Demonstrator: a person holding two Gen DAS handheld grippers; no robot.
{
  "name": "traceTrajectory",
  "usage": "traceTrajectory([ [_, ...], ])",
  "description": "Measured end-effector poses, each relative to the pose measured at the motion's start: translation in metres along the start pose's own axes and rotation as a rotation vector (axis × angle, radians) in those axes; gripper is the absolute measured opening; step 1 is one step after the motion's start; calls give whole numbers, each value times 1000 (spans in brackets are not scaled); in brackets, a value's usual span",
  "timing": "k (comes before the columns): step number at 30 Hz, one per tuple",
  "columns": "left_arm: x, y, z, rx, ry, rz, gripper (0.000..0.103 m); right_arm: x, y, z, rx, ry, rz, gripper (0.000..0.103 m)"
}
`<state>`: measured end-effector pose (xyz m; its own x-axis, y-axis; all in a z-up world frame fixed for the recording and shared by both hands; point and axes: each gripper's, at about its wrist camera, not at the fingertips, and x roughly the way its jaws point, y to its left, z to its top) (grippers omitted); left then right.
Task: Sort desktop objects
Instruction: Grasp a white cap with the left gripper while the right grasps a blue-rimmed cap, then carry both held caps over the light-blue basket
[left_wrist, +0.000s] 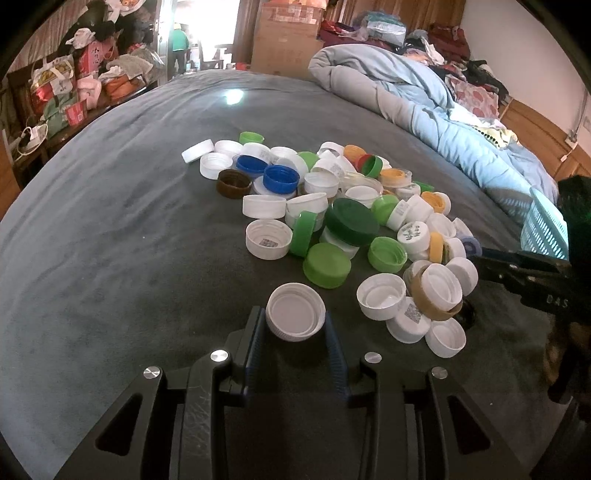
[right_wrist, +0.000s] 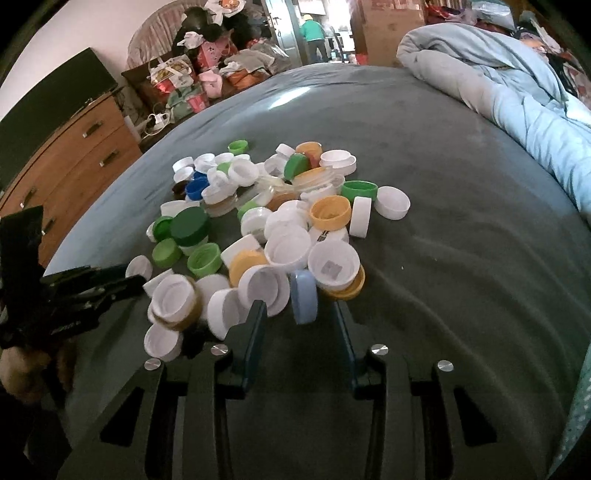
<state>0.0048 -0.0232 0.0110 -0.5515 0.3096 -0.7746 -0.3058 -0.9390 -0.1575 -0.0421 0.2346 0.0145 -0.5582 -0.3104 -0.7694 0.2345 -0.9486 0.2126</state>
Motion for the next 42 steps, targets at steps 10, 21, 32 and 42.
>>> traceTrajectory([
  [10, -10, -8, -3, 34, -35, 66, 34, -20, -1, -1, 27, -7, -2, 8],
  [21, -46, -24, -19, -39, -22, 129, 34, -109, 26, -27, -20, -57, -50, 8],
  [32, -76, -124, -11, 94, -28, 134, 34, -162, 34, -46, -41, -104, -120, 8],
  [42, -95, -185, 8, 193, -70, 131, 34, -209, 14, -53, -1, -179, -170, 8],
])
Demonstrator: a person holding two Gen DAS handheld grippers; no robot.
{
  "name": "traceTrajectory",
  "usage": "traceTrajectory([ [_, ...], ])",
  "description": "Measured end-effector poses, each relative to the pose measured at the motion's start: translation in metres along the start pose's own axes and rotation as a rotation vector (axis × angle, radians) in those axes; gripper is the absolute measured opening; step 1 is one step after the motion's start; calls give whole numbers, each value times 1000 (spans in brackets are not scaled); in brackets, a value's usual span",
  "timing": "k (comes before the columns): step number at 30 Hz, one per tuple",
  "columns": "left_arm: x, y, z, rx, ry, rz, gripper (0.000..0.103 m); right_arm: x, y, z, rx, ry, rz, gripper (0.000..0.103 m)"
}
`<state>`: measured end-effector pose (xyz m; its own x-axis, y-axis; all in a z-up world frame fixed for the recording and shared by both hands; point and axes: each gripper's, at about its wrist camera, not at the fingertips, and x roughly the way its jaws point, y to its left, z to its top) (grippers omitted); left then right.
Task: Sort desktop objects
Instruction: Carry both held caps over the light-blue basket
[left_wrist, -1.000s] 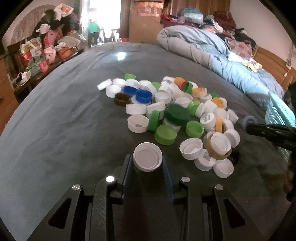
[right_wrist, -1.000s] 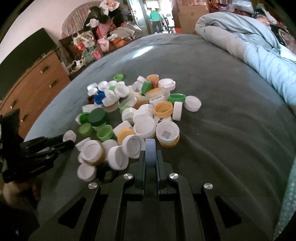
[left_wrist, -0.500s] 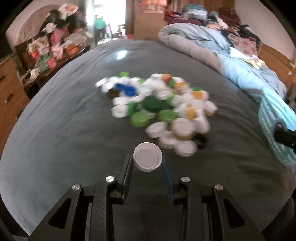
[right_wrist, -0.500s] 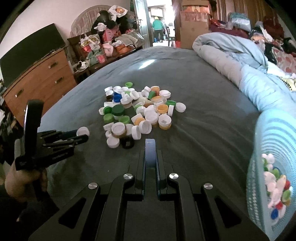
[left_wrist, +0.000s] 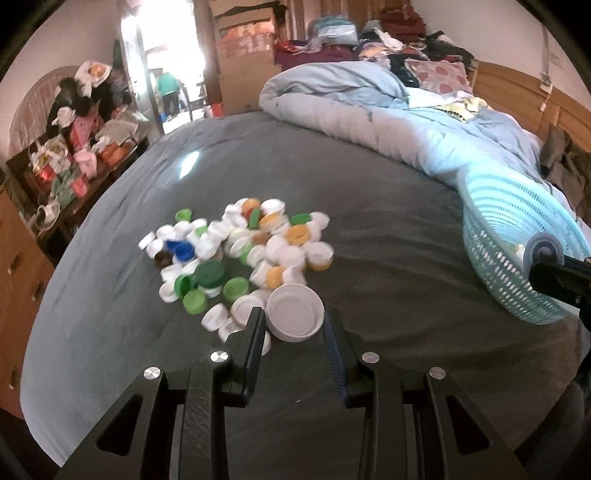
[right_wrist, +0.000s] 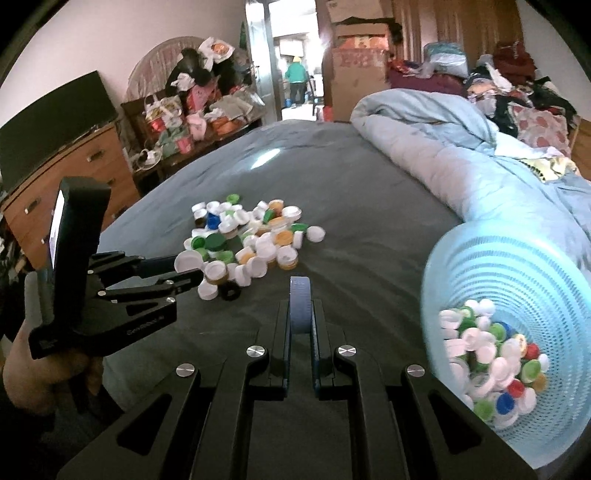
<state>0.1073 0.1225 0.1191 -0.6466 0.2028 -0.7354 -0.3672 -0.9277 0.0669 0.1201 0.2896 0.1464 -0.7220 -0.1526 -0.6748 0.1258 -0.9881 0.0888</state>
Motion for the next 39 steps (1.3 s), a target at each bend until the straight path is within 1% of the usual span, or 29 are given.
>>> traceTrajectory([
  [5, -7, -24, 13, 44, -20, -1, 34, -12, -16, -1, 29, -24, -17, 8],
  [17, -15, -68, 37, 112, -43, -18, 35, -39, -54, -8, 88, -63, -44, 8],
  [28, -15, -114, 62, 170, -55, -58, 35, -58, -94, -8, 147, -94, -100, 8],
  [32, -12, -132, 75, 175, -46, -105, 35, -64, -112, -7, 158, -95, -134, 8],
  [34, -9, -143, 85, 162, -29, -154, 35, -67, -123, -7, 175, -93, -150, 8],
  [39, -3, -171, 108, 165, -9, -232, 34, -76, -153, -7, 216, -84, -190, 8],
])
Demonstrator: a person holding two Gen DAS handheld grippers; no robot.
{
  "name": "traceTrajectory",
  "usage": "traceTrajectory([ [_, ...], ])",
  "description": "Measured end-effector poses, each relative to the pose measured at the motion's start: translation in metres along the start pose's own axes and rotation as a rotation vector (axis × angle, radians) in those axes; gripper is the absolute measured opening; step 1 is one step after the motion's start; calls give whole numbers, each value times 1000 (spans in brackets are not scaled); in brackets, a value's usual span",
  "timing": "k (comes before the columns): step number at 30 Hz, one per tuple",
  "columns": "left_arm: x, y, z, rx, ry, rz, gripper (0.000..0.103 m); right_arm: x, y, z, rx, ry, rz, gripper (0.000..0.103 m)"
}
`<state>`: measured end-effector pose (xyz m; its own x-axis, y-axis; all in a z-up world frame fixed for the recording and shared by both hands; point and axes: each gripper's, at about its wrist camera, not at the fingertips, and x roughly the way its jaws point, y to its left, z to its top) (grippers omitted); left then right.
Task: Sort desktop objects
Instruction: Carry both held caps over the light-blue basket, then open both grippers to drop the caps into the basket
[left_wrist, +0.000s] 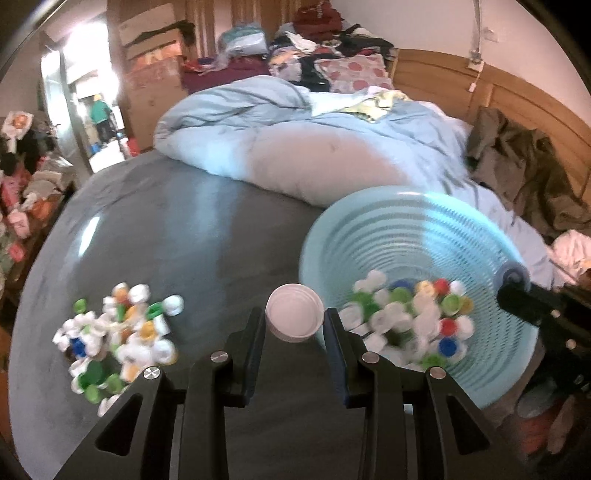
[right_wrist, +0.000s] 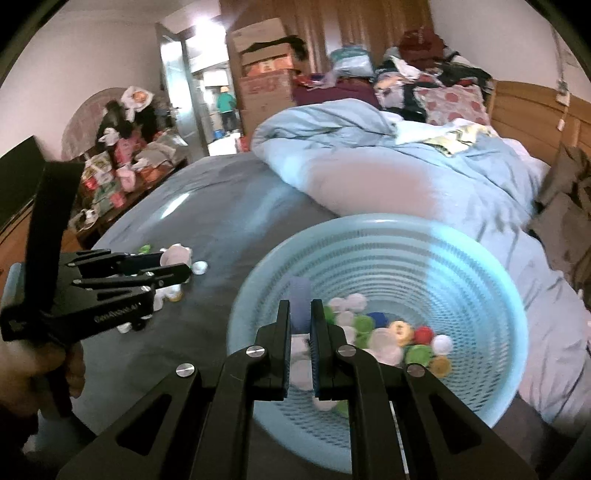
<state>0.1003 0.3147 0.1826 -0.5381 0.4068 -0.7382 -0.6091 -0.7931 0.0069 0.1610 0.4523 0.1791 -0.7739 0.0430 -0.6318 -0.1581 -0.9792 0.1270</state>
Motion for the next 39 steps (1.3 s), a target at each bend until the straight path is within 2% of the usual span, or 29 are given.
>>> traceTrajectory([
  [9, 24, -53, 37, 58, 56, -108, 34, 0, -35, 4, 39, 52, -24, 8],
  [19, 45, -91, 46, 100, 179, -201, 34, 16, -63, -4, 79, 160, -4, 7],
  [25, 51, -98, 42, 115, 216, -217, 34, 19, -64, -9, 86, 179, 13, 7],
  [39, 47, -94, 41, 112, 196, -220, 35, 22, -61, -7, 76, 187, 14, 7],
])
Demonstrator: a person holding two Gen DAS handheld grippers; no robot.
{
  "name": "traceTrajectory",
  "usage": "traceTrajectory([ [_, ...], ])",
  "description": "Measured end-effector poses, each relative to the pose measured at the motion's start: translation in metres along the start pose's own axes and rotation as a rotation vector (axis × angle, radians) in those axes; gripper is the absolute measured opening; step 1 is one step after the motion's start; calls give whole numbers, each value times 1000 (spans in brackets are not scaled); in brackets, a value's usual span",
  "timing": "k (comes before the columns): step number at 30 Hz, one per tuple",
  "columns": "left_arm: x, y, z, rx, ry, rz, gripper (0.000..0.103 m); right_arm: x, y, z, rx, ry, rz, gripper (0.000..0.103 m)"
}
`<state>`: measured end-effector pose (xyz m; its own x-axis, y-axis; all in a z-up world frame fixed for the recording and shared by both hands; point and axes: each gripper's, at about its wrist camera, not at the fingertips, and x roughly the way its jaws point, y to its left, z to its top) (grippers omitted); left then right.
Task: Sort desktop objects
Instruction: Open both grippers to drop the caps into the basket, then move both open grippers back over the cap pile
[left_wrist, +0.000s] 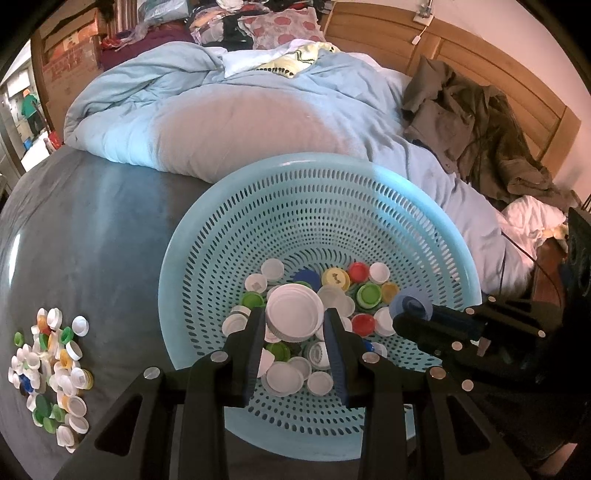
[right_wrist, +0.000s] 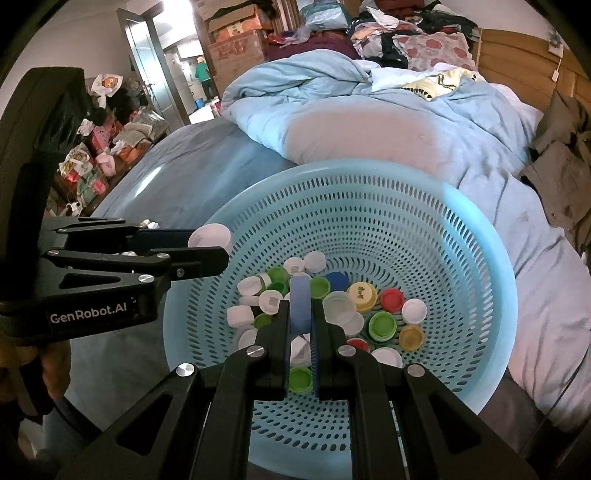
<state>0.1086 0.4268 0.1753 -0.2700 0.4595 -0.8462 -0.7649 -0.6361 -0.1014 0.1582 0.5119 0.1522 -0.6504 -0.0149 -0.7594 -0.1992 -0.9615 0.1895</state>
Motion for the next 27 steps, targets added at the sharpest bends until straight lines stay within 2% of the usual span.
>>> traceTrajectory([
  [7, -1, 3, 0, -6, -6, -5, 35, 2, 2, 1, -7, 2, -7, 8],
  [9, -2, 3, 0, -5, -12, -9, 55, 1, 4, 1, -8, -4, -20, 9],
  [10, -4, 4, -1, -3, -22, -5, 75, 1, 4, 1, -6, -7, -24, 14],
  [11, -7, 3, -1, 2, -42, 11, 84, 1, 4, 1, -3, -9, -24, 18],
  [13, -13, 5, -2, 0, -61, 15, 85, -1, 4, 1, 0, -21, -33, 29],
  [18, -31, 30, -10, -47, -117, 21, 86, -10, 15, 0, -4, -72, -22, 30],
  [22, -71, 79, -56, -89, -254, 91, 88, -26, 38, -8, -55, -144, 9, 38],
  [25, -94, 135, -120, -171, -314, 190, 88, -26, 63, -17, -111, -152, 43, 38],
  [27, -103, 177, -179, -243, -317, 266, 88, -22, 77, -25, -132, -146, 71, 38],
])
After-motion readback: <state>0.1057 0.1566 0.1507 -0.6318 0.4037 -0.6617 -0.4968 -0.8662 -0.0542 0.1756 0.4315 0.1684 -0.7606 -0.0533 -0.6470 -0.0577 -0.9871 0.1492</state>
